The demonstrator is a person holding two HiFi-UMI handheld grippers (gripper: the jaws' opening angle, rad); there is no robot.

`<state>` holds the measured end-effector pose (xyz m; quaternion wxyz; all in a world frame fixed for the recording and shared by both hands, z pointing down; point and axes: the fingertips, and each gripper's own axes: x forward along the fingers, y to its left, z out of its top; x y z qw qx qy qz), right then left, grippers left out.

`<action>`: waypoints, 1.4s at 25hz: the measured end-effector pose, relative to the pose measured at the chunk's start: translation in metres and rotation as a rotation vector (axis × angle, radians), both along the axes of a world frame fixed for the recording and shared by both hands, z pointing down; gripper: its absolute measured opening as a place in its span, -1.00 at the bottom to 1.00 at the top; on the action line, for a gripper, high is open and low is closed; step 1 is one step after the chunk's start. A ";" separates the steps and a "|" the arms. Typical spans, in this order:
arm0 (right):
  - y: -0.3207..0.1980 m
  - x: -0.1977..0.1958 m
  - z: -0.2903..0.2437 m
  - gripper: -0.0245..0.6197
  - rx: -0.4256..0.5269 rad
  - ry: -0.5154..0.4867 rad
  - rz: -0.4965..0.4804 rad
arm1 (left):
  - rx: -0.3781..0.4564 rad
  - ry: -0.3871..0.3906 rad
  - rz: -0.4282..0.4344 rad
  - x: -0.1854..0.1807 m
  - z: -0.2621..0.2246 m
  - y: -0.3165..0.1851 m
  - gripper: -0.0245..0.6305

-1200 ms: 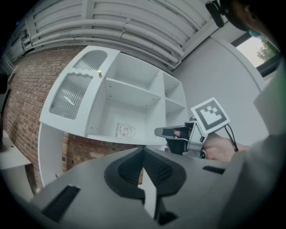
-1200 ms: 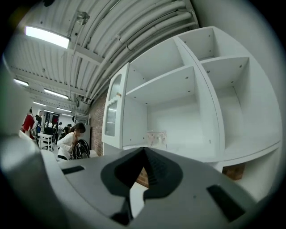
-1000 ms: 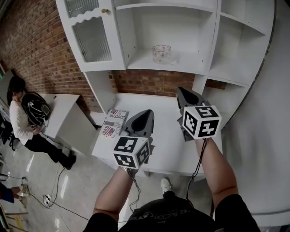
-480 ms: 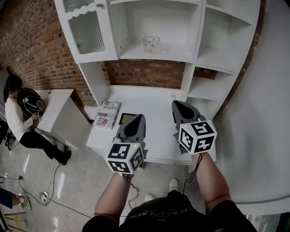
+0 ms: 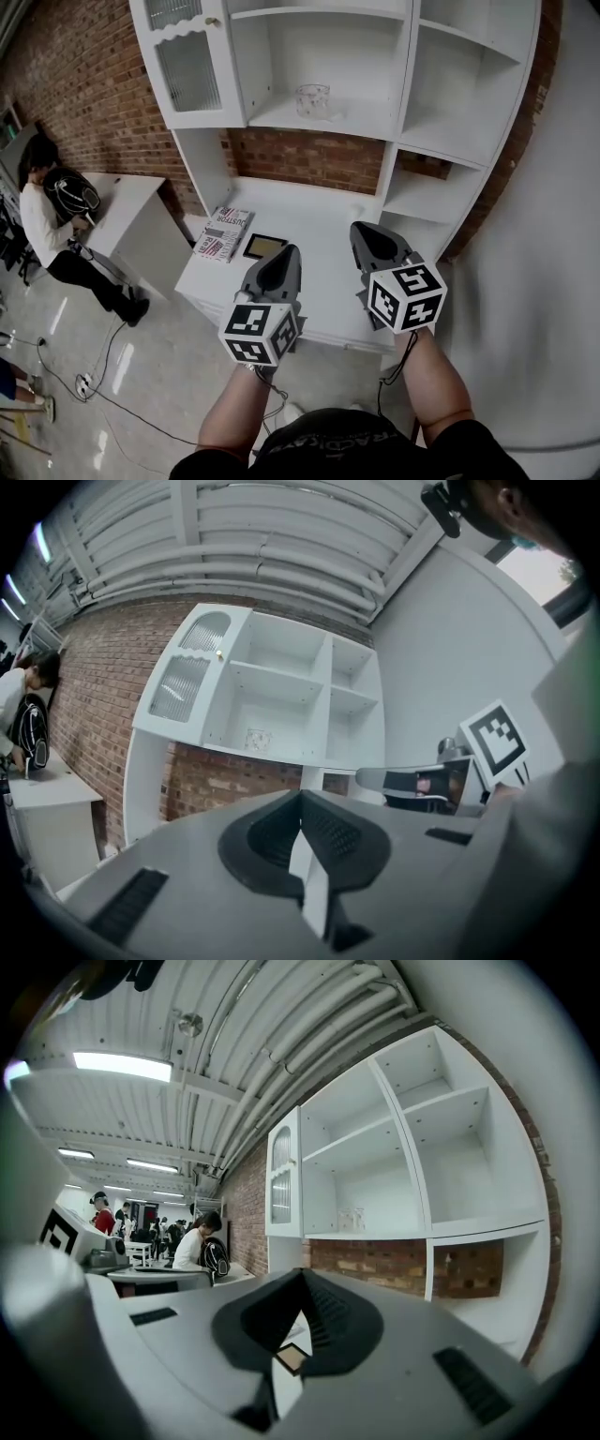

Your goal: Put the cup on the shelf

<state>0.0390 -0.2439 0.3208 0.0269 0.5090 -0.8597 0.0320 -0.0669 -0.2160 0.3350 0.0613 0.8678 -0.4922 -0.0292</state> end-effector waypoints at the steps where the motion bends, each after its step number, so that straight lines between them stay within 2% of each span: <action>1: 0.001 0.004 0.001 -0.92 0.000 0.000 -0.014 | -0.002 -0.002 -0.011 0.005 0.001 0.002 -0.91; 9: 0.019 0.040 0.012 -0.92 -0.006 -0.013 -0.098 | -0.015 -0.021 -0.083 0.044 0.008 0.023 -0.91; 18: 0.039 0.067 0.019 -0.92 -0.008 -0.011 -0.155 | -0.015 -0.027 -0.119 0.078 0.013 0.045 -0.91; 35: 0.067 0.076 0.011 -0.92 0.010 -0.021 -0.209 | 0.011 -0.040 -0.154 0.093 0.003 0.074 -0.91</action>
